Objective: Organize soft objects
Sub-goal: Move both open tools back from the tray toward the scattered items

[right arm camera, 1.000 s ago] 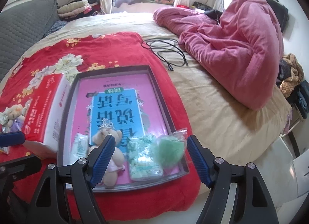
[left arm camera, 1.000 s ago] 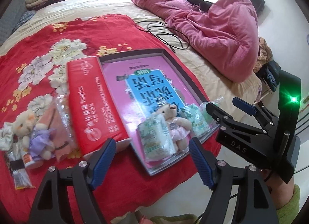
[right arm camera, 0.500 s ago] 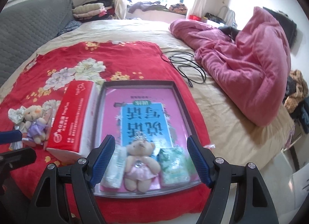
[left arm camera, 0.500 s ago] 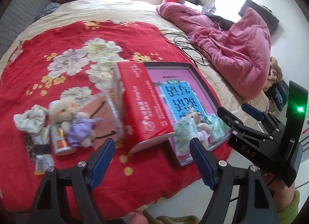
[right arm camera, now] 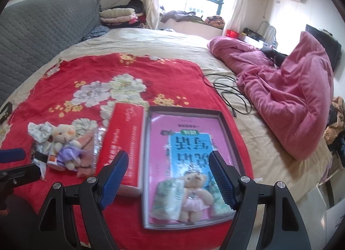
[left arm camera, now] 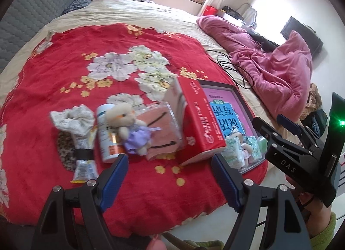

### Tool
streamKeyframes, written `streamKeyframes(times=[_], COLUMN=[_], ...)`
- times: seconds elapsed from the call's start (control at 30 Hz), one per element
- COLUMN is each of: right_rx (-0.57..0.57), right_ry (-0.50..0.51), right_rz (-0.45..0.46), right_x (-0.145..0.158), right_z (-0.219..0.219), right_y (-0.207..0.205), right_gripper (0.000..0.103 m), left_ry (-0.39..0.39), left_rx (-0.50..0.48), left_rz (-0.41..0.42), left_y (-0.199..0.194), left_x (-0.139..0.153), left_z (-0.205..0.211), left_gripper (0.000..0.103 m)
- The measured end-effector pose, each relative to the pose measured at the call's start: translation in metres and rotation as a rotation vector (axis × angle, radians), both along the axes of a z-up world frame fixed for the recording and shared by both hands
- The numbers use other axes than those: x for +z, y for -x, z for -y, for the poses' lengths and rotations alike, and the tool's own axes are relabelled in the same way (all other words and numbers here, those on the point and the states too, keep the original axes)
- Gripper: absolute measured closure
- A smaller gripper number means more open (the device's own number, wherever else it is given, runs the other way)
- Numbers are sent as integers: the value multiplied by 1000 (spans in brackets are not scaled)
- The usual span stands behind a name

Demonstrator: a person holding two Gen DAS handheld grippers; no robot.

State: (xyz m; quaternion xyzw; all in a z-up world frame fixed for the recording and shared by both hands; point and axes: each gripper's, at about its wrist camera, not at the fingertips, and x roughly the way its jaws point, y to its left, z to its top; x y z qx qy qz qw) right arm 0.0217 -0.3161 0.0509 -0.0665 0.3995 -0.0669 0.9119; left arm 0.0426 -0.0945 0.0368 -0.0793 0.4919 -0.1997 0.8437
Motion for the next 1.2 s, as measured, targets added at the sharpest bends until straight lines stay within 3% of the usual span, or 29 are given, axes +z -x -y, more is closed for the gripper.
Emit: streamKeyframes(times=[0.4,0.8,1.2], right_rx=[99,195,283], right_ry=[13,29,-13], right_rz=[16,20,-47], right_x=[11,16,-15], right_z=[-59,-108,-153], right_y=[-9,-17,-31], right_gripper=[25,25,25], left_ry=[8,18,14], left_rx=[107,178,233], left_rz=[-3,-2,-46], left_y=[3,5,-9], left_x=[1,0,-21], left_z=[-69,-113,-145], left_gripper=[24,24,24])
